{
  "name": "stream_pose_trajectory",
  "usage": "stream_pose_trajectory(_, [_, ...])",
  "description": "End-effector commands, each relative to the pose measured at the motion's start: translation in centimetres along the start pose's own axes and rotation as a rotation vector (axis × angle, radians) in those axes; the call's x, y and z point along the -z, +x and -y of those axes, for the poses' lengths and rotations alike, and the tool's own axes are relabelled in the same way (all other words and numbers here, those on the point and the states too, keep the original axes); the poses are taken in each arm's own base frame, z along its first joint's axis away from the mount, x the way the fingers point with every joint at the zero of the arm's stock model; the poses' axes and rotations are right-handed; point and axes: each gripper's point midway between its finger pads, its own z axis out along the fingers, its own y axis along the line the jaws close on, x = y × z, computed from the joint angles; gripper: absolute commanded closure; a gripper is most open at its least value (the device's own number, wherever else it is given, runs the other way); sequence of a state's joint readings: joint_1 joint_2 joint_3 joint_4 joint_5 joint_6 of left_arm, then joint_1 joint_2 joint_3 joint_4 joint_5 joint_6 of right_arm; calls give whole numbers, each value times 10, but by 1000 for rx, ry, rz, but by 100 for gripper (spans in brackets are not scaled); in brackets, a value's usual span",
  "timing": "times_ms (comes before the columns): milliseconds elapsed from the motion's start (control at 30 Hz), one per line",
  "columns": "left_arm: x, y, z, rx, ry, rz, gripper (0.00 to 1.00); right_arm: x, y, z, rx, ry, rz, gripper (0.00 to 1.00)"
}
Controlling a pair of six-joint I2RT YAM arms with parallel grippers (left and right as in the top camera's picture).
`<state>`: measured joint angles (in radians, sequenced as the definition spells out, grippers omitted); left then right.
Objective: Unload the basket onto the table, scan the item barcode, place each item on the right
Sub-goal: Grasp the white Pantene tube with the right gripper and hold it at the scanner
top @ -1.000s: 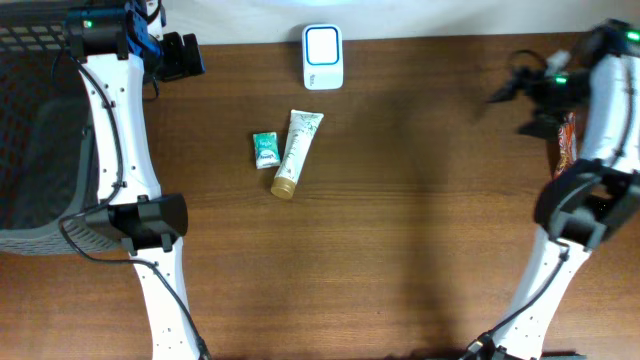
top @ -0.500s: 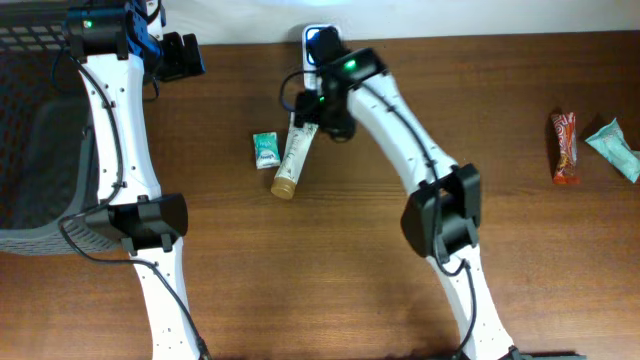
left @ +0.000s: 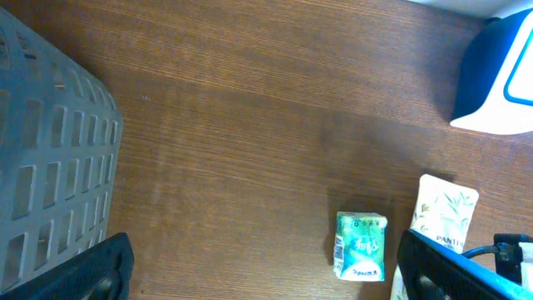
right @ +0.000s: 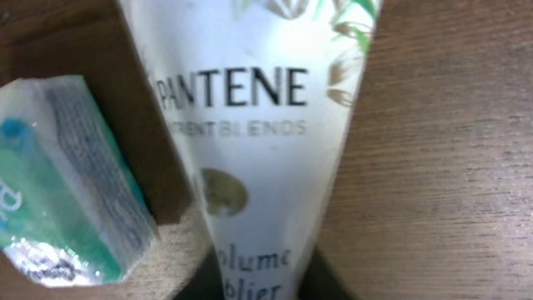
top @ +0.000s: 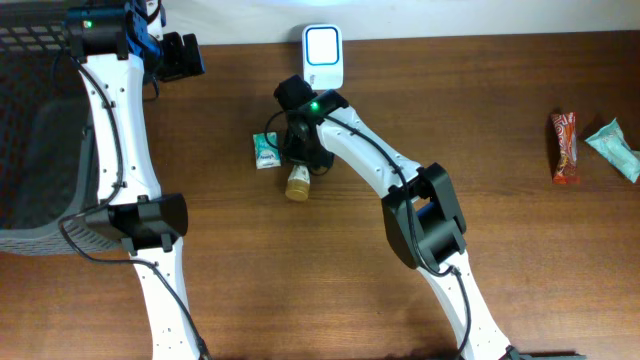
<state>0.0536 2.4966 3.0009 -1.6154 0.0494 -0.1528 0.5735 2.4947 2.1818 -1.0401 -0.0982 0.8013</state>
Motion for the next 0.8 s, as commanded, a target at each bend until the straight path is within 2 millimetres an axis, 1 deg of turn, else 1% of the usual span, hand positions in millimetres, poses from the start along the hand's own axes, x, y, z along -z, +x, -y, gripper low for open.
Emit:
stream_pose_trajectory(0, [-2, 1, 0, -11, 6, -9, 1, 16, -14, 12, 88, 23, 27, 96])
stream_pose_trajectory(133, [-2, 1, 0, -11, 6, -9, 1, 73, -45, 0, 213, -8, 140, 96])
stream_pose_trajectory(200, [-2, 1, 0, -11, 6, -9, 1, 105, -70, -4, 282, -7, 244, 96])
stream_pose_trajectory(233, [-2, 1, 0, -11, 6, -9, 1, 114, -79, -3, 295, 6, 284, 96])
stream_pose_trajectory(300, [-2, 1, 0, -11, 6, -9, 1, 138, -104, 1, 333, 47, 397, 96])
stream_pose_trajectory(367, [-2, 1, 0, -11, 6, -9, 1, 149, -129, 2, 384, 63, 488, 96])
stream_pose_trajectory(400, [-2, 1, 0, -11, 6, -9, 1, 151, -140, 1, 418, 59, 526, 96])
stream_pose_trajectory(467, [-2, 1, 0, -11, 6, -9, 1, 151, -162, 2, 410, 40, 591, 96])
stream_pose_trajectory(533, [-2, 1, 0, -11, 6, -9, 1, 146, -177, 7, 389, 33, 623, 96])
stream_pose_trajectory(567, [-2, 1, 0, -11, 6, -9, 1, 139, -185, 12, 374, 33, 632, 96])
stream_pose_trajectory(600, [-2, 1, 0, -11, 6, -9, 1, 137, -188, 14, 369, 30, 635, 96])
stream_pose_trajectory(633, [-2, 1, 0, -11, 6, -9, 1, 128, -190, 18, 361, 34, 622, 96])
stream_pose_trajectory(667, [-2, 1, 0, -11, 6, -9, 1, 124, -189, 20, 361, 35, 613, 96])
stream_pose_trajectory(700, [-2, 1, 0, -11, 6, -9, 1, 123, -188, 17, 366, 22, 607, 96])
stream_pose_trajectory(767, [-2, 1, 0, -11, 6, -9, 1, 122, -184, 7, 384, -37, 592, 96])
